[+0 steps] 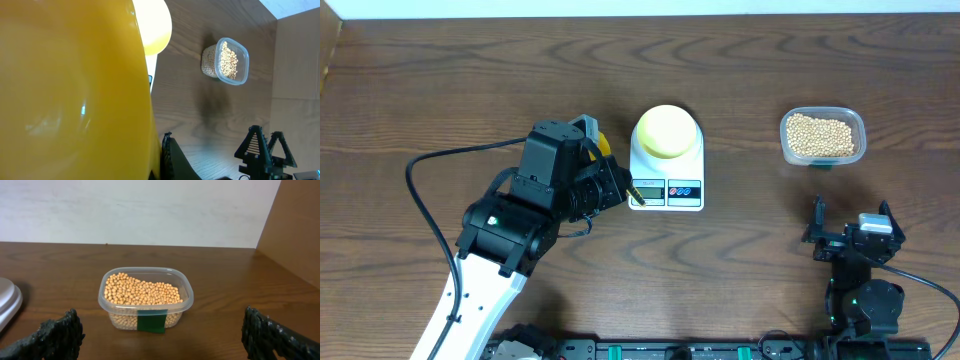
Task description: Scoop item into bowl and weigh 50g on scale
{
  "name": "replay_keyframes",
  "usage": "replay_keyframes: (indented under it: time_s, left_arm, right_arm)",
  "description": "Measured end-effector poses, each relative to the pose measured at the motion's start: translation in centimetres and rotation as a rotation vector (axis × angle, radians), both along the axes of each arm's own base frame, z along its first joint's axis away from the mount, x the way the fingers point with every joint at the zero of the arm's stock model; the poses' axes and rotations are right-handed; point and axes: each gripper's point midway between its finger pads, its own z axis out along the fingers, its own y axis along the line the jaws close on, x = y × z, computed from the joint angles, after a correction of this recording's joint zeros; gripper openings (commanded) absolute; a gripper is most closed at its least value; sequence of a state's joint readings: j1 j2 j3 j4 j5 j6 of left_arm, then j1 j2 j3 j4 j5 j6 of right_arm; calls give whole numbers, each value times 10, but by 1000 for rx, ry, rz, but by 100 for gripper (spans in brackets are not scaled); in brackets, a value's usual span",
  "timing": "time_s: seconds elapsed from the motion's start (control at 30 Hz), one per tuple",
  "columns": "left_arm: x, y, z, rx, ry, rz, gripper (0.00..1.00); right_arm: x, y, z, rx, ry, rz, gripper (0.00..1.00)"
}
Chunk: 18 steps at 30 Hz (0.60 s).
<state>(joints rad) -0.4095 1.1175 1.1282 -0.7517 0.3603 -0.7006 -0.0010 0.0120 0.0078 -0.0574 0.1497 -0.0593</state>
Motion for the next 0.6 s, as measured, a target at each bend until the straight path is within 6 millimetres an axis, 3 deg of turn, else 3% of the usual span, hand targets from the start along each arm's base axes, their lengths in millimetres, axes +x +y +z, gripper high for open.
replay_keyframes:
  time_s: [0.6]
  left_arm:
    - [0, 0, 0, -1, 1, 2, 7]
  right_arm:
    - [0, 0, 0, 0, 0, 0, 99]
